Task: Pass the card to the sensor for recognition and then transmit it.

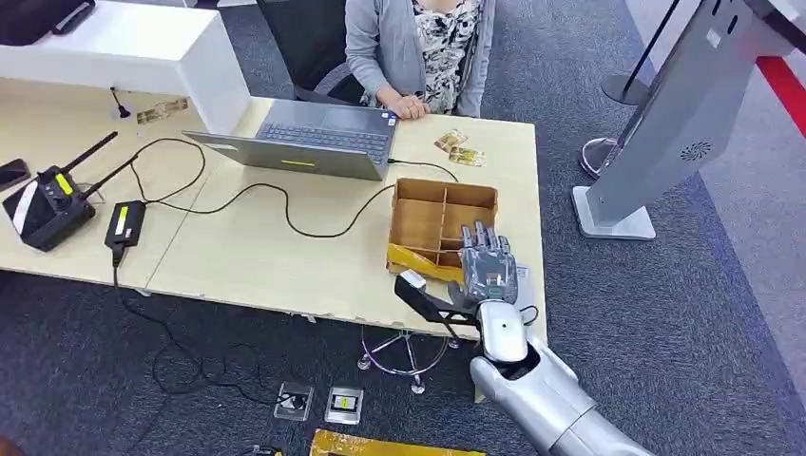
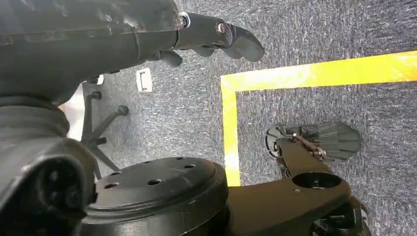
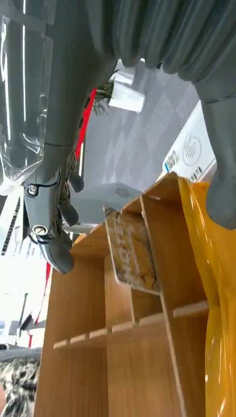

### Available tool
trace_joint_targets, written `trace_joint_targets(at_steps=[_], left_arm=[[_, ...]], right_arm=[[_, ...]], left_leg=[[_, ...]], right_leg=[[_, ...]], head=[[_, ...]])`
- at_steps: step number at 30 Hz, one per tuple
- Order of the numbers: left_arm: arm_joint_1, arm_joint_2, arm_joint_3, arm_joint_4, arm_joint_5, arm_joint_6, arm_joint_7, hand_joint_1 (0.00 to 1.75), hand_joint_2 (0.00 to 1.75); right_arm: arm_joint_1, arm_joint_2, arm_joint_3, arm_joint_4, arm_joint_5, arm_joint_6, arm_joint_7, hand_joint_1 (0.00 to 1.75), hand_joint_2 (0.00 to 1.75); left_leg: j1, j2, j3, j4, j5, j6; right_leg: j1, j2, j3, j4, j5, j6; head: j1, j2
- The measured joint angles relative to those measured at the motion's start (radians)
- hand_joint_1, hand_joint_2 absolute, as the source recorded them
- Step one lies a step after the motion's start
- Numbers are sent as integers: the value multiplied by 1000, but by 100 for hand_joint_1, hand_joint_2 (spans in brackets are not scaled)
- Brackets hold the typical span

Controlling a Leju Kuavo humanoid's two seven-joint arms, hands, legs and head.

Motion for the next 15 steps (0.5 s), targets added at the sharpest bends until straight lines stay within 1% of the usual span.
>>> trace_joint_targets(at_steps=[6, 15], left_arm=[[-2, -1, 0, 0, 0, 0, 0, 0, 0], [-3, -1, 0, 0, 2, 6, 1, 0, 0]], right_arm=[[-13, 20, 1, 16, 9, 2, -1, 0, 175], [-17, 32, 3, 49, 3, -1, -17, 0, 175]], left_leg=[[0, 0, 0, 0, 0, 0], [0, 0, 0, 0, 0, 0]], right_leg=[[0, 0, 0, 0, 0, 0], [0, 0, 0, 0, 0, 0]], head=[[1, 0], [1, 0]])
